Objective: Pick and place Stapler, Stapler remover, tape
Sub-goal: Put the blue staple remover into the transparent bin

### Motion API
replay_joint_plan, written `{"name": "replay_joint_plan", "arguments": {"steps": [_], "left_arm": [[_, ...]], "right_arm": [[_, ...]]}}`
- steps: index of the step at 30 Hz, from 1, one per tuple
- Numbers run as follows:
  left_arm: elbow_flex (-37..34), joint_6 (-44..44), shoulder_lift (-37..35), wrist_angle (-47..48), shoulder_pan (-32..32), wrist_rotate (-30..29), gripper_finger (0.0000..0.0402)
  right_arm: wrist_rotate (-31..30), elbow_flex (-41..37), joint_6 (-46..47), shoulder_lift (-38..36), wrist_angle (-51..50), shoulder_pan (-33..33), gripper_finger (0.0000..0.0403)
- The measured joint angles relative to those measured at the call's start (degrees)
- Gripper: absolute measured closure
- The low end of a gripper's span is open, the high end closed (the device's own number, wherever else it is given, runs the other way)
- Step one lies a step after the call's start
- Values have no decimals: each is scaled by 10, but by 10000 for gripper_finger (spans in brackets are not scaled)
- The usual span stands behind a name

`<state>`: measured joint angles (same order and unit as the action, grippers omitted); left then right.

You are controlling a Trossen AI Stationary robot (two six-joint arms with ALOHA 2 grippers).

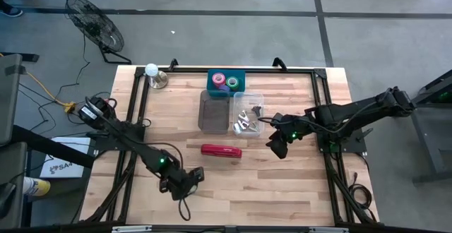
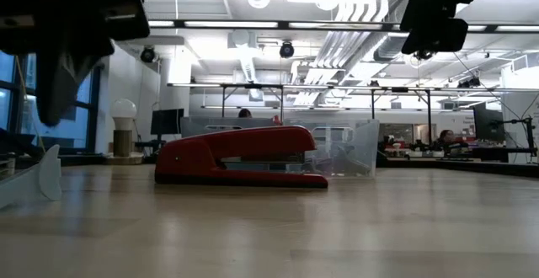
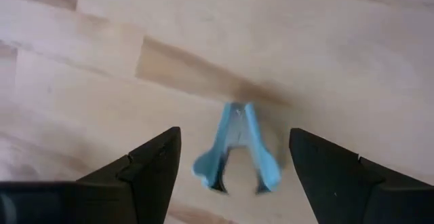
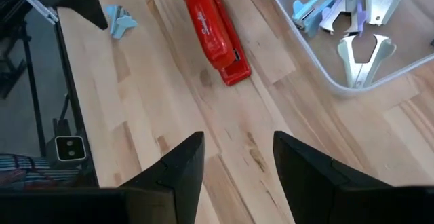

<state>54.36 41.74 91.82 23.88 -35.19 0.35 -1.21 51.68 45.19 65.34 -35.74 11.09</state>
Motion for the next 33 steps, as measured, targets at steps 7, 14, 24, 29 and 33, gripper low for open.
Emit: {"name": "replay_joint_plan", "arguments": {"steps": [7,14,24,29,33], "left_arm": [[0,4,24,-49,-4,-39,131],[0,4,60,-47,-1,-23,131],[2,3,72,-45,-1,-54,131],[2,-20,73,-36,-1,-52,150],[2,-51,73,-29,-1,-52,191]], "right_arm": [[-4,0,13,0,4,0,236],[-4,0,11,0,2,0,236],[-11,0,11,0,3,0,236],[-15,0,10,0,4,0,236],[-16,0,10,0,4,0,236]]}}
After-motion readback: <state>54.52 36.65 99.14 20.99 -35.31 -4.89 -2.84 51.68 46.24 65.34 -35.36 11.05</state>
